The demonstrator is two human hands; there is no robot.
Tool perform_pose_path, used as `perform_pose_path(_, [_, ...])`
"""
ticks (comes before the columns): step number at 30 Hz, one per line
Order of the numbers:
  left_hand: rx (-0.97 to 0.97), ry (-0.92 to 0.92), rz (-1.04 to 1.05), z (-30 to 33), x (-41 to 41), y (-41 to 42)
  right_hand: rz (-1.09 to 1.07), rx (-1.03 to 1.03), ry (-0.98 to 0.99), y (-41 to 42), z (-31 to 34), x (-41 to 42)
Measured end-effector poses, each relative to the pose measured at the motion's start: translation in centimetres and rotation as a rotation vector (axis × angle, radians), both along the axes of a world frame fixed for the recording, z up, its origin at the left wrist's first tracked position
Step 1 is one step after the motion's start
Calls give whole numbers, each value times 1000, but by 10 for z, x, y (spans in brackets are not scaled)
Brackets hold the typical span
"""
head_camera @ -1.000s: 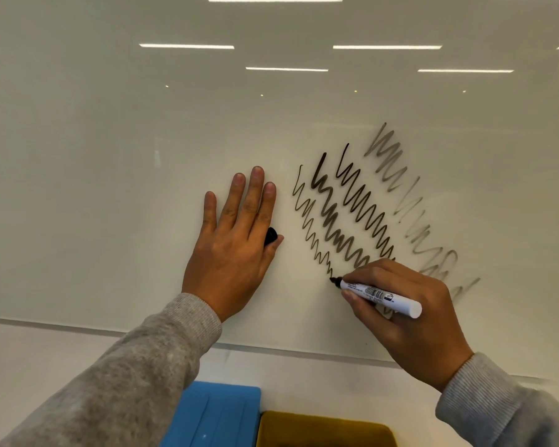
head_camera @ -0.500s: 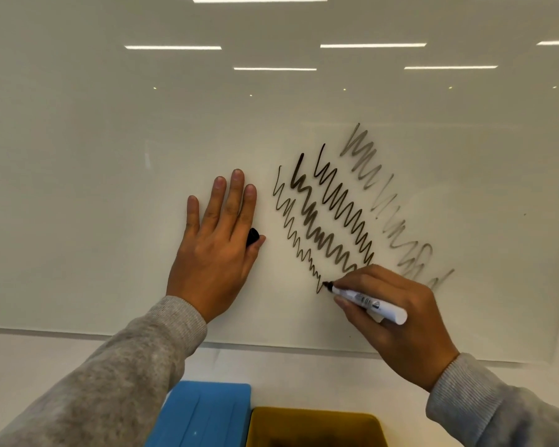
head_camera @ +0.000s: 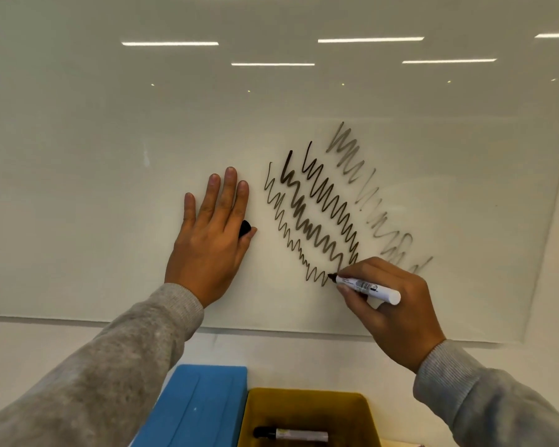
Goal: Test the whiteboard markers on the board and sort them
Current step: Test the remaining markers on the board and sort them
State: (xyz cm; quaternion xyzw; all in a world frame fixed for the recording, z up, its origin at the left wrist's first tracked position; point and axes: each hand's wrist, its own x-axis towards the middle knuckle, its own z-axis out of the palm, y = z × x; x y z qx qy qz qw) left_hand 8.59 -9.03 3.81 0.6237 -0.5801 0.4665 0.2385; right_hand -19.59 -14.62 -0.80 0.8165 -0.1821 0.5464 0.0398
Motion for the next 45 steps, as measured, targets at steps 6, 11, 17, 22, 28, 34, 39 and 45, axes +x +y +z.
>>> perform_pose_path(6, [104, 42, -49, 9, -3, 18, -13, 108, 203, 5, -2, 2])
perform_pose_path(11, [269, 167, -46, 15, -14, 54, -37, 182, 95, 28, 9, -12])
perform_pose_path(17, [378, 545, -223, -18, -28, 106, -6, 407, -29, 69, 3, -28])
perform_pose_path(22, [466, 910, -470, -57, -66, 152, 139, 633, -130, 106, -17, -35])
perform_pose_path(28, [587, 1416, -662, -100, -95, 183, 302, 842, -295, 140, -45, -34])
perform_pose_path(34, [630, 1612, -710, -119, -104, 194, 378, 1044, -444, 158, -62, -29])
perform_pose_path(39, [731, 1419, -712, -123, -111, 199, 406, 1135, -563, 158, -66, -28])
perform_pose_path(45, [586, 1395, -834, -110, -119, 202, 442, 1131, -586, 161, -62, -32])
